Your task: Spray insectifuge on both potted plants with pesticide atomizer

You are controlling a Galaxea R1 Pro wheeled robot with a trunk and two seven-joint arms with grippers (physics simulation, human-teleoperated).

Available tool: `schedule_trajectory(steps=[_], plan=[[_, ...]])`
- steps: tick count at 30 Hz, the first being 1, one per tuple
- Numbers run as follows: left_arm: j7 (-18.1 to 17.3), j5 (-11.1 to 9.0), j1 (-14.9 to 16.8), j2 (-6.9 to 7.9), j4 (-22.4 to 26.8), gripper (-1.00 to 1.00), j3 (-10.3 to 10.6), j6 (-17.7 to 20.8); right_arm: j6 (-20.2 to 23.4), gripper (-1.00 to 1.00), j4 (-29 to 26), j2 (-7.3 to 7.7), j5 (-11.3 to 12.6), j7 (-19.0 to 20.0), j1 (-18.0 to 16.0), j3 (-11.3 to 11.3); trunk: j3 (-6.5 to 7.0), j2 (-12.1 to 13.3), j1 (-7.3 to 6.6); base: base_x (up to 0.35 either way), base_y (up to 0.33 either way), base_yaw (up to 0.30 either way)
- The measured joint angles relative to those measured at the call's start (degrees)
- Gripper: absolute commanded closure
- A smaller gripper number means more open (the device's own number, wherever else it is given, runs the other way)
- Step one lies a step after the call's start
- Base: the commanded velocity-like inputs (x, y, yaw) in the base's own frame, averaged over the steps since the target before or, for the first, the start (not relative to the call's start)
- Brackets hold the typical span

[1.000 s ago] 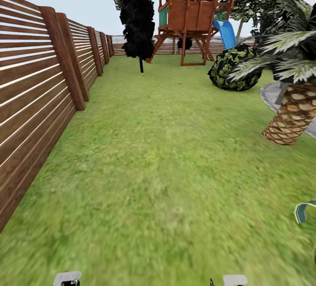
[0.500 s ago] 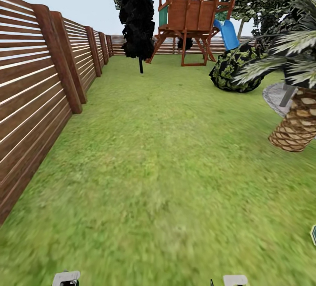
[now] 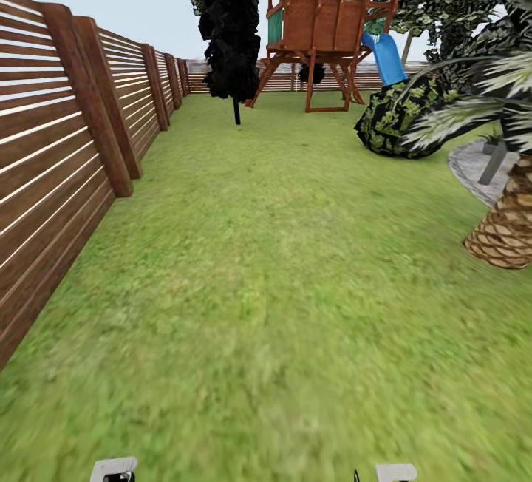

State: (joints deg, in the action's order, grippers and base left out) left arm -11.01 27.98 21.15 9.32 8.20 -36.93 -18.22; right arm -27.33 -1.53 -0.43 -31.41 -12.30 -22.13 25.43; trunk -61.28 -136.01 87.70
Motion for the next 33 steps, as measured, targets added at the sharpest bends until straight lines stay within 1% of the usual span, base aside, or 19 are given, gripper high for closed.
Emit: schedule_trajectory(steps=[33], plan=[[0.2, -0.1, 0.0, 0.08, 0.0, 1.0, -0.1, 0.0, 0.0, -1.0, 0.0, 0.0, 0.0, 0.0, 0.0, 0.0, 0.0, 0.0, 0.0, 0.338, 0.0, 0.0]])
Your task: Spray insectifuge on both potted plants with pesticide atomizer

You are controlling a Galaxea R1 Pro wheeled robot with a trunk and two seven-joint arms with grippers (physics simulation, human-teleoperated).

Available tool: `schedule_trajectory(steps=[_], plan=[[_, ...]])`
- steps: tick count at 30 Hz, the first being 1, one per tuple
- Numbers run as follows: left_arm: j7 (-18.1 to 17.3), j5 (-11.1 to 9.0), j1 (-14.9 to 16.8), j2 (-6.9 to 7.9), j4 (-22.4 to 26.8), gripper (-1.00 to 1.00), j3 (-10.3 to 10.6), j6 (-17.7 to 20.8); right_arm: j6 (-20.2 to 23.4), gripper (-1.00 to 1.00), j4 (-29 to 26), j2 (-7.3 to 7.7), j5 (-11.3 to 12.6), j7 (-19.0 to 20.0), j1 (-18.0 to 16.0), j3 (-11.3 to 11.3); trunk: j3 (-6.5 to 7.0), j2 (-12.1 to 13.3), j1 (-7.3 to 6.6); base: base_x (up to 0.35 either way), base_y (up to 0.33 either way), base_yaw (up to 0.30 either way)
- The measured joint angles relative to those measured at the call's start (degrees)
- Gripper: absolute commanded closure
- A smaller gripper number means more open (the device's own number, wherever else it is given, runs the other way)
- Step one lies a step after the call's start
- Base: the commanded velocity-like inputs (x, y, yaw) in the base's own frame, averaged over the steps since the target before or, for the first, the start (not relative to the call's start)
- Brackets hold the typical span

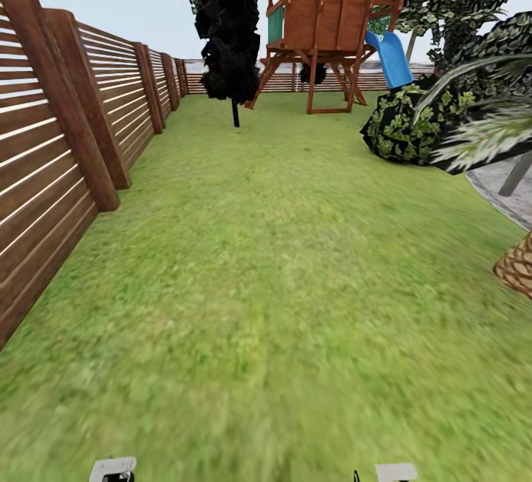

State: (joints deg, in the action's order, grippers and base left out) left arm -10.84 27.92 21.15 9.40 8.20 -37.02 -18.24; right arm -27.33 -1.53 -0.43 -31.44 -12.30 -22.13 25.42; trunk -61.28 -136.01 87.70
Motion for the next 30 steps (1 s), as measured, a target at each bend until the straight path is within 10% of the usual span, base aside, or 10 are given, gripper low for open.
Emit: schedule_trajectory(steps=[30], plan=[[-0.2, 0.3, 0.0, -0.17, 0.0, 1.0, 0.2, -0.1, 0.0, -1.0, 0.0, 0.0, 0.0, 0.0, 0.0, 0.0, 0.0, 0.0, 0.0, 0.339, 0.0, 0.0]])
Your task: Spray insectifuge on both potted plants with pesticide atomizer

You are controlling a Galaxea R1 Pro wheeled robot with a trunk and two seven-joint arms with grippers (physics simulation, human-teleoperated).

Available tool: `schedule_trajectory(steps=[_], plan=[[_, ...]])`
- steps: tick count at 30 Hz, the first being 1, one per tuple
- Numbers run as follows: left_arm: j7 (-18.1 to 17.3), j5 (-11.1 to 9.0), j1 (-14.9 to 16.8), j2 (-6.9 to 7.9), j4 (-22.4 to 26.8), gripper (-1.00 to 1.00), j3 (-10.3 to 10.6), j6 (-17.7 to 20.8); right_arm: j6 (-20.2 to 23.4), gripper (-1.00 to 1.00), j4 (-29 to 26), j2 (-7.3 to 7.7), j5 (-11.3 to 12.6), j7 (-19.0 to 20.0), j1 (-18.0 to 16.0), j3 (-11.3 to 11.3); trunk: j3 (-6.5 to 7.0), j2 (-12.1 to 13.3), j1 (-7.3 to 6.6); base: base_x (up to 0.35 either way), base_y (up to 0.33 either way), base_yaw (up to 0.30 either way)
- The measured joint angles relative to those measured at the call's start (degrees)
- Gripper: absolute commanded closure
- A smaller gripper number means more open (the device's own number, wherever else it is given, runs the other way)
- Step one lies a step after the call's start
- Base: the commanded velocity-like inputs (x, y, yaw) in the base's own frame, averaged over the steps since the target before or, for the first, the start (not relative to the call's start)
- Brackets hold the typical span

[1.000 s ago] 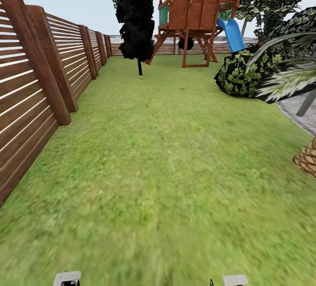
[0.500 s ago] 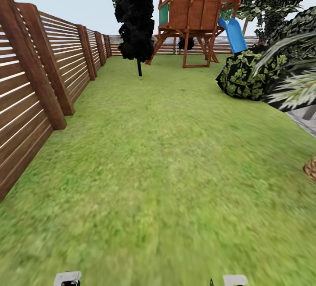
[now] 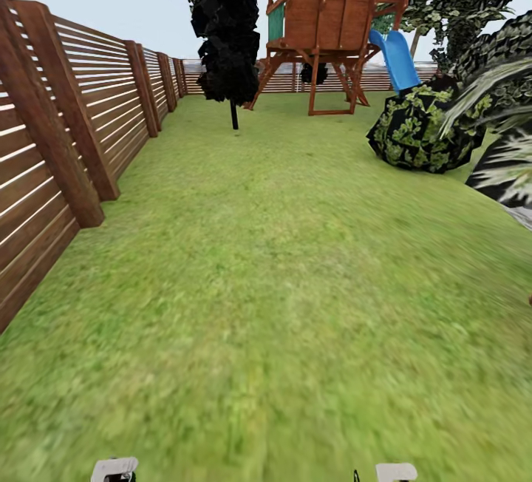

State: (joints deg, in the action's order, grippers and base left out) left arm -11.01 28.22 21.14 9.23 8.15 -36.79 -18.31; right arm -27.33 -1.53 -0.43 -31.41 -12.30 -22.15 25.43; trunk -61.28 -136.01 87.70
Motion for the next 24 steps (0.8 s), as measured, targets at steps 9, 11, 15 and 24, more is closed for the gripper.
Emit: schedule_trajectory(steps=[9, 11, 15, 24], plan=[[0.2, -0.1, 0.0, 0.04, 0.0, 1.0, -0.1, 0.0, 0.0, -1.0, 0.0, 0.0, 0.0, 0.0, 0.0, 0.0, 0.0, 0.0, 0.0, 0.338, 0.0, 0.0], [0.2, -0.1, 0.0, 0.05, 0.0, 1.0, -0.1, 0.0, 0.0, -1.0, 0.0, 0.0, 0.0, 0.0, 0.0, 0.0, 0.0, 0.0, 0.0, 0.338, 0.0, 0.0], [0.2, -0.2, 0.0, 0.04, 0.0, 1.0, -0.1, 0.0, 0.0, -1.0, 0.0, 0.0, 0.0, 0.0, 0.0, 0.0, 0.0, 0.0, 0.0, 0.338, 0.0, 0.0], [0.2, -0.2, 0.0, 0.08, 0.0, 1.0, -0.1, 0.0, 0.0, -1.0, 0.0, -0.01, 0.0, 0.0, 0.0, 0.0, 0.0, 0.0, 0.0, 0.338, 0.0, 0.0]])
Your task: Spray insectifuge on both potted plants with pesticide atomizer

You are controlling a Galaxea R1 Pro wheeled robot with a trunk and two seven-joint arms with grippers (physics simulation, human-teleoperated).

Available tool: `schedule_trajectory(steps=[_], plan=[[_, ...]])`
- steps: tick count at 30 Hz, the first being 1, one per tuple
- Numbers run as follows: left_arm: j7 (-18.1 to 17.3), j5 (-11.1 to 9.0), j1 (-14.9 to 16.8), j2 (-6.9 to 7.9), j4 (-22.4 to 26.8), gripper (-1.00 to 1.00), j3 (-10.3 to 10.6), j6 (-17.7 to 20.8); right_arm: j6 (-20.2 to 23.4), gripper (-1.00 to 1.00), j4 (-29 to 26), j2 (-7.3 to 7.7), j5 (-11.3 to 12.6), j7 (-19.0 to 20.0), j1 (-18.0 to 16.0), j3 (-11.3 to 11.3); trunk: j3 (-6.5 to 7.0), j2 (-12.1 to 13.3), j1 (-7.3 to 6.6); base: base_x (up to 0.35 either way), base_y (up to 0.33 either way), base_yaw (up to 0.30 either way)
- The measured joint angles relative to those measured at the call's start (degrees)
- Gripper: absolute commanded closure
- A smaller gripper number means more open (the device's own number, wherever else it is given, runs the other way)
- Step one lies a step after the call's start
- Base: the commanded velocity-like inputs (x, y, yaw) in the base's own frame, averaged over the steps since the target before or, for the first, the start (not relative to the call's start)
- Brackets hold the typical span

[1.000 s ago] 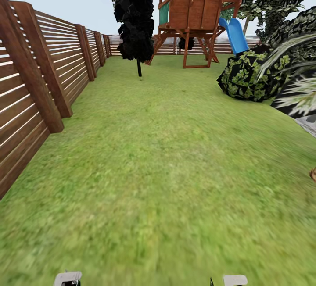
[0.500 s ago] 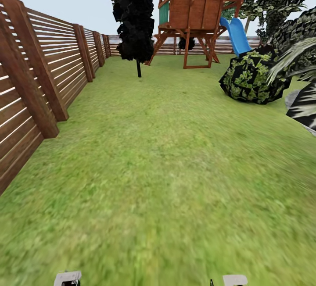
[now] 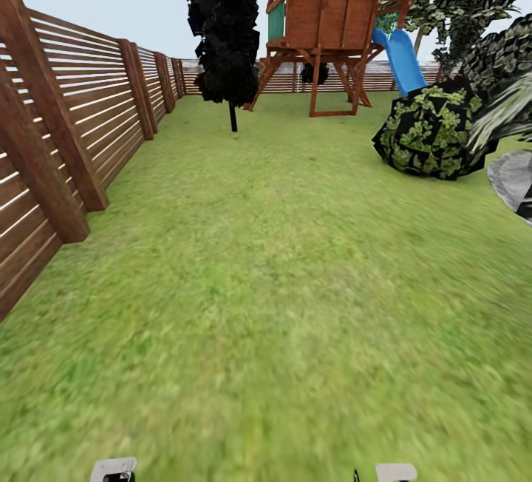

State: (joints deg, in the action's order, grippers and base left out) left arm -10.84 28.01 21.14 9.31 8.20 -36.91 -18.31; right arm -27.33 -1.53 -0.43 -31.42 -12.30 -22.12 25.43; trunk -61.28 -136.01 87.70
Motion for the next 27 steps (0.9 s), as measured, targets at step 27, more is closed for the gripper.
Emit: schedule_trajectory(steps=[27], plan=[[0.0, 0.0, -0.1, 0.07, 0.0, 1.0, 0.0, 0.0, 0.0, -1.0, 0.0, 0.01, 0.0, 0.0, 0.0, 0.0, 0.0, 0.0, 0.0, 0.338, 0.0, 0.0]])
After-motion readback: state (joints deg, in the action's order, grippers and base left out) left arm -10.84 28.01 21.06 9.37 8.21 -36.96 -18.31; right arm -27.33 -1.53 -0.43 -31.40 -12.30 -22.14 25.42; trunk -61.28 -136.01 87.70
